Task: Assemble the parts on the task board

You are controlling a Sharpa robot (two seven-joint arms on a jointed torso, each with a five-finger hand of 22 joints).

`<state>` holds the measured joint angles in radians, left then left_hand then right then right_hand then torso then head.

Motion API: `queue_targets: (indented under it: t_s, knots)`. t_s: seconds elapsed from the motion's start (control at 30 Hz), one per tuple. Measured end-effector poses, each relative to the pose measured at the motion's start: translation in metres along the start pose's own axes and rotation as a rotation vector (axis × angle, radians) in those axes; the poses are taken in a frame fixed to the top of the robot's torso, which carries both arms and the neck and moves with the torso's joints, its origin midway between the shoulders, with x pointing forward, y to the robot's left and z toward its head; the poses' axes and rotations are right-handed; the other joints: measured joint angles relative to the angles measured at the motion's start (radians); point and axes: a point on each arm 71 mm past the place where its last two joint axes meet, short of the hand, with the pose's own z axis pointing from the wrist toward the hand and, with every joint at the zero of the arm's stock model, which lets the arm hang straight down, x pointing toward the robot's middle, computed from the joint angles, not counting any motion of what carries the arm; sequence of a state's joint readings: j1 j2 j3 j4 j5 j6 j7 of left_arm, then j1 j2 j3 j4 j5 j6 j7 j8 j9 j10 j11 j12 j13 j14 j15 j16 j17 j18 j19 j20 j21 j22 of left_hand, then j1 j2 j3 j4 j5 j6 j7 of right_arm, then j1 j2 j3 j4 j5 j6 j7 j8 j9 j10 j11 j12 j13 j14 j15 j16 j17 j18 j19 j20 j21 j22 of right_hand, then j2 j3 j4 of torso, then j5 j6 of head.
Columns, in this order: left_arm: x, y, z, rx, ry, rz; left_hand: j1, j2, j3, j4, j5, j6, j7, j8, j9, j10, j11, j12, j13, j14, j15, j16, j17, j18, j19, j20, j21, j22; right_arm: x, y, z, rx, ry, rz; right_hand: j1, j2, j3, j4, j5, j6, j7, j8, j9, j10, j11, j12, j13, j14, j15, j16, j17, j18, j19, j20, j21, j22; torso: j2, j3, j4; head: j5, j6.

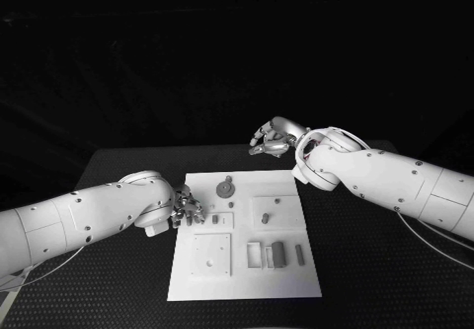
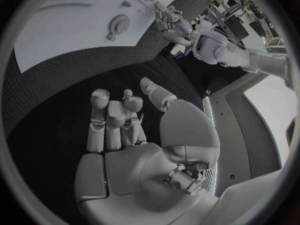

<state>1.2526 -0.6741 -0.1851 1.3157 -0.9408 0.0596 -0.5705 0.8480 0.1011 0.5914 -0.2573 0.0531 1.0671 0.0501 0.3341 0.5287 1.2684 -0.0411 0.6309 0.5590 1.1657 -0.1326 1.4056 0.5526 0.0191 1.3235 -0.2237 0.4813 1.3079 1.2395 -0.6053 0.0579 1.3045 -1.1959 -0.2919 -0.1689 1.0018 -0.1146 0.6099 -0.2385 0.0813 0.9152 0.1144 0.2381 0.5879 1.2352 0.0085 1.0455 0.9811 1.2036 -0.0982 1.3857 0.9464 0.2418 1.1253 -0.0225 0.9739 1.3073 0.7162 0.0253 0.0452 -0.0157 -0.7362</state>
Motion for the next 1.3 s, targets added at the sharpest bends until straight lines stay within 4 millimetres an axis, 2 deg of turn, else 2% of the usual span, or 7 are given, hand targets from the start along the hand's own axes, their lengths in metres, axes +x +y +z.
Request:
queue_targets:
  t_s: [1.3]
  knots:
    - [0.0012, -0.0010, -0.0013, 0.002, -0.005, 0.033, 0.002, -0.001, 0.007, -0.004, 0.000, 0.002, 0.003, -0.005, -0.001, 0.002, -0.002, 0.000, 0.000, 0.001, -0.004, 0.003, 0.002, 0.000, 0.000, 0.000, 0.000, 0.000, 0.0005, -0.0005, -0.0002, 0.001, 0.003, 0.000, 0.000, 0.000, 0.000, 0.000, 0.000, 0.000, 0.000, 0.000, 0.000, -0.002, 0.002, 0.000, 0.000, 0.000, 0.000, 0.000, 0.001, 0.000, 0.002, -0.002, 0.000, 0.001, 0.000, -0.0005, 0.0004, 0.000, -0.001]
